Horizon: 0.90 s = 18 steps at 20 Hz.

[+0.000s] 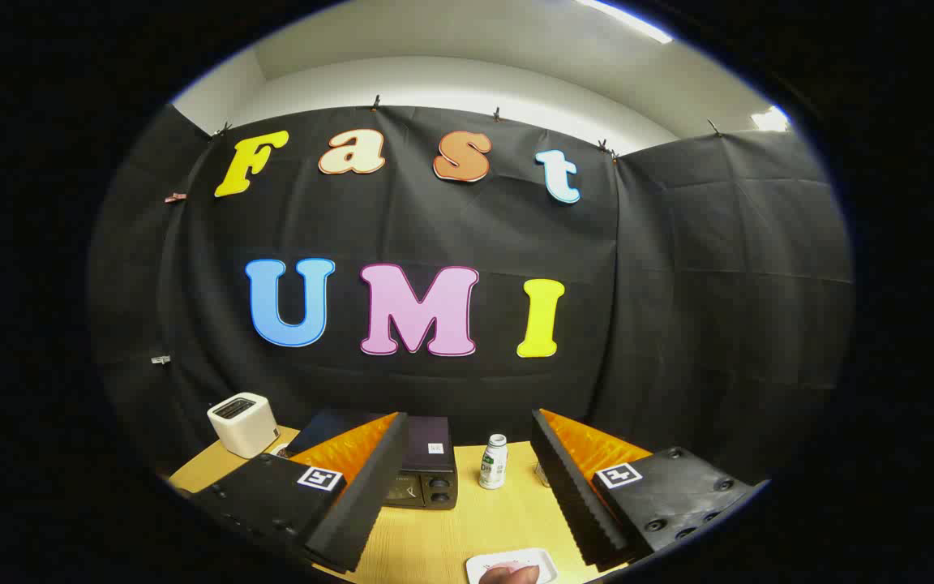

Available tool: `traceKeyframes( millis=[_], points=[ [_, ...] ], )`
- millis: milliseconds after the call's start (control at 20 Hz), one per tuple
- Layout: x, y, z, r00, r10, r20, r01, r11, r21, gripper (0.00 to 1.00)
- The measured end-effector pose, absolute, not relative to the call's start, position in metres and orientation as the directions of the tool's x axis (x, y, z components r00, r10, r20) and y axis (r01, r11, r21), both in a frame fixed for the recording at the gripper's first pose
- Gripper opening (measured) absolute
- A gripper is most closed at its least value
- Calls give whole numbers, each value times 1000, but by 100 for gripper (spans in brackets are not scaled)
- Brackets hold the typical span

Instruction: Open the toaster oven, put the food inside, and close the toaster oven door.

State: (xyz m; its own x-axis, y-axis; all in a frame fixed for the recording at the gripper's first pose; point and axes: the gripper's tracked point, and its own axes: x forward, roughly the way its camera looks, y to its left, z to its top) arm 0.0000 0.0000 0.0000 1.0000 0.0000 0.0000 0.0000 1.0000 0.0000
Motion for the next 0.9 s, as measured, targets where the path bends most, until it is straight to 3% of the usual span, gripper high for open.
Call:
traceKeyframes(
  millis=[900],
  points=[
    [-8,-1,5,1000,-22,13,22,1000,-7,97]
  ],
)
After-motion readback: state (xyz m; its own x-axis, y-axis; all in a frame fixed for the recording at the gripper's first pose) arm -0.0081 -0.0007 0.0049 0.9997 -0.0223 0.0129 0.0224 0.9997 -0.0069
